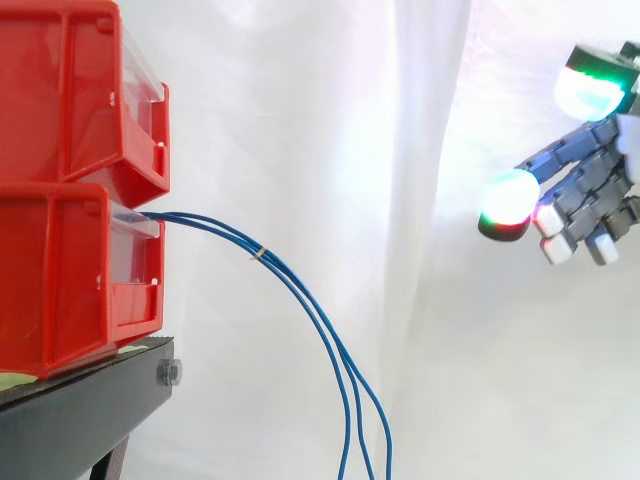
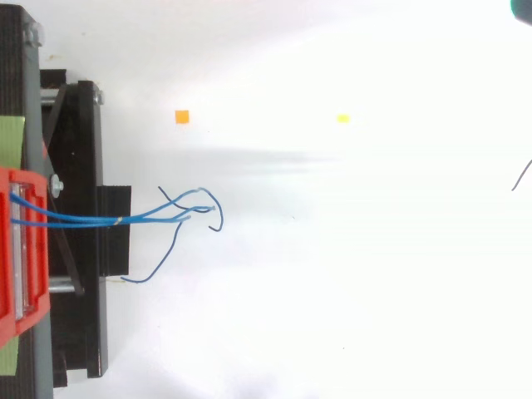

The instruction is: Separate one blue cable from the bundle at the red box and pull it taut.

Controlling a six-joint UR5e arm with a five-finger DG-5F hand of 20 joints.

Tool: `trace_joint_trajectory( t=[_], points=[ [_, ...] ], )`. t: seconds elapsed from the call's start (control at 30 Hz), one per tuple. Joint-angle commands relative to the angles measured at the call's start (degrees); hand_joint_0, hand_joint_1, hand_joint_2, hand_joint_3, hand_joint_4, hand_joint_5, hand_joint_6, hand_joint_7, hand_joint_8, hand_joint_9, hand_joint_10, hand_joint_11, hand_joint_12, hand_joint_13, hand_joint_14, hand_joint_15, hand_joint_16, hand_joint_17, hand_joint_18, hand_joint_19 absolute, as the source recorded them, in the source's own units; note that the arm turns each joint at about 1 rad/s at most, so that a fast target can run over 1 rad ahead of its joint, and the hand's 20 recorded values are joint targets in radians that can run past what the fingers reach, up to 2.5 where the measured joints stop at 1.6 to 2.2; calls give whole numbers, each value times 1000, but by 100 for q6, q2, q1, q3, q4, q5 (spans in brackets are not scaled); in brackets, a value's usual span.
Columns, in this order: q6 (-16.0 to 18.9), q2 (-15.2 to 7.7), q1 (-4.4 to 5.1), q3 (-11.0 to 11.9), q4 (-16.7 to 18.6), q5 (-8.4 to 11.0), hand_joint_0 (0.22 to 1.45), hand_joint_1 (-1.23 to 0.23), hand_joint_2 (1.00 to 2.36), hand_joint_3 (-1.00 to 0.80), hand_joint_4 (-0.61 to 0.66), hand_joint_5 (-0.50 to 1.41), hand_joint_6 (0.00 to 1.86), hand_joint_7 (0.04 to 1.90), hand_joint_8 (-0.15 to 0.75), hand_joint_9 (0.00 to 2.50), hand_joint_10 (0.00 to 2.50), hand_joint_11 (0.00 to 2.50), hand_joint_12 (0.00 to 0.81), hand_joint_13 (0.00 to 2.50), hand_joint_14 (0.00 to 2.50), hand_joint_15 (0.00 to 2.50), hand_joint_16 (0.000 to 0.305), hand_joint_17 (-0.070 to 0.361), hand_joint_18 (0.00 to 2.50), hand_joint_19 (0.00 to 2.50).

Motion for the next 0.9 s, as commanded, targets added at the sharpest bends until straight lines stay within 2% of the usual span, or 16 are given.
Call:
trace_joint_trajectory(
  t=[0.0, 0.07, 0.1, 0.13, 0.2, 0.3, 0.33, 0.4, 0.43, 0.47, 0.6, 0.7, 0.87],
  points=[
    [-238, -203, 143, 1, 351, 95, 561, -644, 1000, -500, 276, -219, 502, 801, 362, 711, 12, 547, 421, 723, 13, 369, 65, 146, 724, 662],
    [-265, -291, 257, 1, 641, 165, 563, -644, 1000, -500, 278, -219, 502, 804, 359, 715, 13, 541, 421, 726, 13, 370, 65, 145, 725, 665],
    [-265, -344, 310, 1, 773, 262, 563, -644, 1000, -500, 278, -219, 502, 803, 361, 715, 16, 538, 421, 727, 13, 370, 65, 145, 725, 664],
    [-265, -353, 459, 1, 852, 393, 563, -644, 1000, -500, 280, -218, 502, 804, 362, 721, 14, 549, 421, 728, 14, 371, 65, 145, 726, 664],
    [-265, -353, 661, 1, 913, 675, 564, -642, 1000, -500, 281, -218, 502, 801, 360, 723, 14, 543, 420, 731, 13, 368, 65, 145, 726, 664],
    [-265, -353, 811, 10, 931, 1000, 564, -641, 1000, -500, 282, -217, 502, 801, 362, 726, 14, 547, 421, 736, 14, 372, 65, 145, 732, 663],
    [-265, -353, 960, 1, 948, 1237, 565, -641, 1000, -500, 282, -217, 502, 801, 363, 727, 16, 546, 419, 736, 14, 373, 65, 145, 733, 662],
    [-274, -353, 1057, 1, 975, 1404, 565, -641, 1000, -498, 285, -216, 502, 802, 364, 731, 15, 555, 423, 737, 14, 368, 65, 145, 735, 664],
    [-274, -353, 1066, 1, 992, 1439, 565, -640, 1000, -498, 285, -216, 502, 805, 364, 733, 12, 557, 422, 737, 15, 374, 65, 145, 734, 663],
    [-291, -361, 1118, 1, 1045, 1501, 566, -640, 1000, -498, 285, -216, 502, 803, 366, 738, 14, 559, 421, 739, 14, 377, 65, 146, 734, 663],
    [-370, -476, 1215, 1, 1194, 1536, 568, -639, 1000, -495, 292, -213, 502, 805, 366, 746, 14, 573, 423, 742, 14, 376, 64, 144, 739, 663],
    [-335, -660, 1224, 19, 1274, 1518, 569, -638, 1001, -493, 295, -210, 502, 802, 367, 754, 12, 568, 423, 748, 14, 379, 64, 144, 739, 663],
    [-265, -827, 1233, 124, 1370, 1527, 572, -635, 1000, -490, 299, -208, 502, 807, 371, 757, 14, 576, 422, 749, 14, 381, 64, 144, 743, 663]
  ],
)
